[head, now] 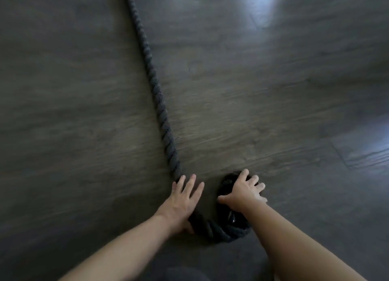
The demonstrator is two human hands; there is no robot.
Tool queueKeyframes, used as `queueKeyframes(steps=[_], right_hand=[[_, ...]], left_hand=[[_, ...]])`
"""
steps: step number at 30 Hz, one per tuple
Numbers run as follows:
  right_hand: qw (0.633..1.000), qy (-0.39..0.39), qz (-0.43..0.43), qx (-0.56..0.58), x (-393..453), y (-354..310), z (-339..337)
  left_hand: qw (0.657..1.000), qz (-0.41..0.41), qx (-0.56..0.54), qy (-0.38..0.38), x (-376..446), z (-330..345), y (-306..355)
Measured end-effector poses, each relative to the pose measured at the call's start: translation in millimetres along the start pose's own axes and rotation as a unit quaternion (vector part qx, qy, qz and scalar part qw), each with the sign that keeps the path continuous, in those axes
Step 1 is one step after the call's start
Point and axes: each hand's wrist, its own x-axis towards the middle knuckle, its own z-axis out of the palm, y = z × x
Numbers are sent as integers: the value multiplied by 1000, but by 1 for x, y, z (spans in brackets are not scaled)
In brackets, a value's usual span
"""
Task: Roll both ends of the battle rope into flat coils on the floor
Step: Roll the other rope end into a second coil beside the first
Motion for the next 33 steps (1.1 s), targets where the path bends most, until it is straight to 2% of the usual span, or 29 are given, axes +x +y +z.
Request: queueKeyframes(steps=[2,3,6,8,14,16,19,21,24,28,30,32,33], right_hand=[[999,1,-26,-30,4,-7,-3],[998,1,-40,-44,5,-11,-3],[991,-4,-87,-98,7,-27,-3],[982,-4,-125,-142,7,-38,-5],[943,7,-239,-234,11,-65,-10],[937,8,-256,-238,12,-66,-11],[928,21,-281,-244,14,-64,-12],[919,28,-298,-257,15,-65,-14],[903,23,-329,-275,20,-70,-17],[905,12,-346,-246,23,-73,-17],[922,26,-343,-179,20,-69,-16],[959,66,-267,-69,15,-60,-14],[979,82,-187,-11,12,-55,-11]], left_hand=[[984,58,122,115,-1,8,-24],[973,86,165,134,-1,9,-32],[963,117,200,139,8,-10,-45],[948,179,222,137,20,-17,-51],[929,251,272,12,54,-42,-62],[929,239,281,-13,56,-45,-61],[929,227,291,-4,57,-38,-64],[921,233,311,27,53,-35,-66],[923,254,277,81,52,-16,-69],[944,217,219,120,51,0,-64],[953,191,205,117,48,-1,-60],[958,170,198,115,48,-1,-57],[962,158,193,112,48,-1,-55]])
